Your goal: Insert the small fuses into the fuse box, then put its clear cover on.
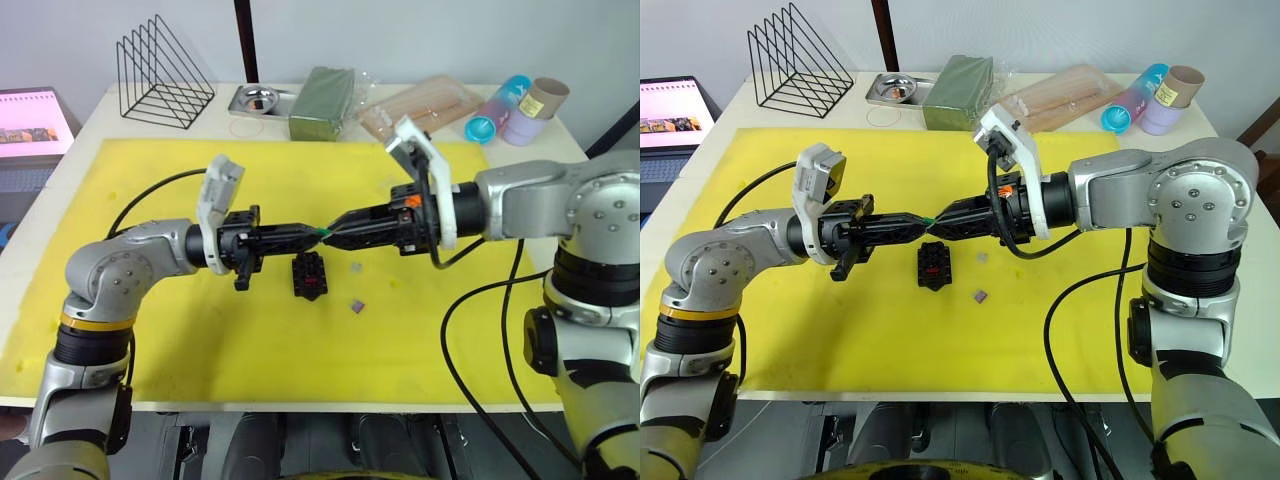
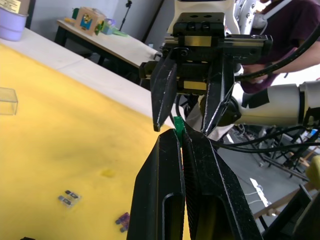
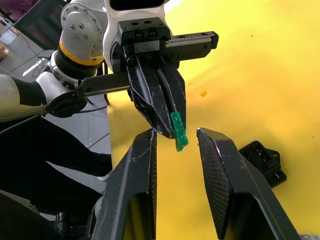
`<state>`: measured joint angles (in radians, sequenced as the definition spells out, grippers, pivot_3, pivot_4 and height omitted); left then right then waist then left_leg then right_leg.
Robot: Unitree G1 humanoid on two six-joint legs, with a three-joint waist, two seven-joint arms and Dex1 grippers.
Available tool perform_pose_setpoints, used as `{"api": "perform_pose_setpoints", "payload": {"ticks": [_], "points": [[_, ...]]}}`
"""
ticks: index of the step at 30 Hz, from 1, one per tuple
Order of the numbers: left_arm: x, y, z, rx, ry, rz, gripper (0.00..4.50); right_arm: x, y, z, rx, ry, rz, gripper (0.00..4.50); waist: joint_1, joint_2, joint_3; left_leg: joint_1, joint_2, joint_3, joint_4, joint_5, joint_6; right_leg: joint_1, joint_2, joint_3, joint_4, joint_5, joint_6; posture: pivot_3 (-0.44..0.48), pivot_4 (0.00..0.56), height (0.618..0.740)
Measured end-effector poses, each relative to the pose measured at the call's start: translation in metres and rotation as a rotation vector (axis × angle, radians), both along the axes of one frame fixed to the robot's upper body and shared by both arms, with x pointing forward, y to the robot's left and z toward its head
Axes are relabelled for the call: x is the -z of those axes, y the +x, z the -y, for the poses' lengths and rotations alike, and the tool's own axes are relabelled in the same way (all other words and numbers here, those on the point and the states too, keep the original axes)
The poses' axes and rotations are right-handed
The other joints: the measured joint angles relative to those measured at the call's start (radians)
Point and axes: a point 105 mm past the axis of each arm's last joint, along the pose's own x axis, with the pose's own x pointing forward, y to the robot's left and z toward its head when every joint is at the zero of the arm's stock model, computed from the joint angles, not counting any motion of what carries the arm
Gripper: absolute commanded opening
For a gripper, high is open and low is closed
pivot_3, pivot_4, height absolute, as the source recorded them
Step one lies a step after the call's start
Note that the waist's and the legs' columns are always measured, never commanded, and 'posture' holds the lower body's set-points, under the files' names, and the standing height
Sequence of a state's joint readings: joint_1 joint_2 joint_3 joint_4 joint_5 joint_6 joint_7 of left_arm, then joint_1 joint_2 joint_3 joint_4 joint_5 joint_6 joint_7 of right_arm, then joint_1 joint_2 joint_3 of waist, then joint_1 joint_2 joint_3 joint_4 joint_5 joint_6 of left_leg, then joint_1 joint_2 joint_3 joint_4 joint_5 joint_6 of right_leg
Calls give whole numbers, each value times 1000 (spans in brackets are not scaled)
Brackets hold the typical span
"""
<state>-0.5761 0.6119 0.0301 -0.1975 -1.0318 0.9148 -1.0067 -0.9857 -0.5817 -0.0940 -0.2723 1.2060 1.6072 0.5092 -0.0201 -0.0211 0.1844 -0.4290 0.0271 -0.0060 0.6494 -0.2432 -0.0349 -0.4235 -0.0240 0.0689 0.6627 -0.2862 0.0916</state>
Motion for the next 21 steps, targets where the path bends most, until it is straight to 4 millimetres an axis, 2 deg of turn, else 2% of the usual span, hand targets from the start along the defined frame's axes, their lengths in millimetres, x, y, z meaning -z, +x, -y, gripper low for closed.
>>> {"api": "perform_pose_setpoints", "payload": {"ticks": [1,3,6,19,21], "points": [[0,0,0,-3,1,0,0,0,0,0,-1,0,0,1293,0,0,0,0,0,0,0,0,0,0,0,0,0,0,0,0,150,740],[0,1,0,-5,2,-1,0,0,-1,0,-5,2,-1,962,0,0,0,0,0,0,0,0,0,0,0,0,0,0,0,0,150,740],[0,1,0,-4,2,1,0,0,0,1,3,-2,0,87,0,0,0,0,0,0,0,0,0,0,0,0,0,0,0,0,150,740],[0,2,-1,-4,34,-12,0,2,1,1,4,-11,-2,39,0,0,0,0,0,0,1,0,0,0,0,0,1,0,0,0,150,740],[0,4,-1,-14,55,-25,515,2,2,1,13,-14,1,0,1,0,0,0,0,0,1,0,0,0,0,0,1,0,0,0,150,740]]}}
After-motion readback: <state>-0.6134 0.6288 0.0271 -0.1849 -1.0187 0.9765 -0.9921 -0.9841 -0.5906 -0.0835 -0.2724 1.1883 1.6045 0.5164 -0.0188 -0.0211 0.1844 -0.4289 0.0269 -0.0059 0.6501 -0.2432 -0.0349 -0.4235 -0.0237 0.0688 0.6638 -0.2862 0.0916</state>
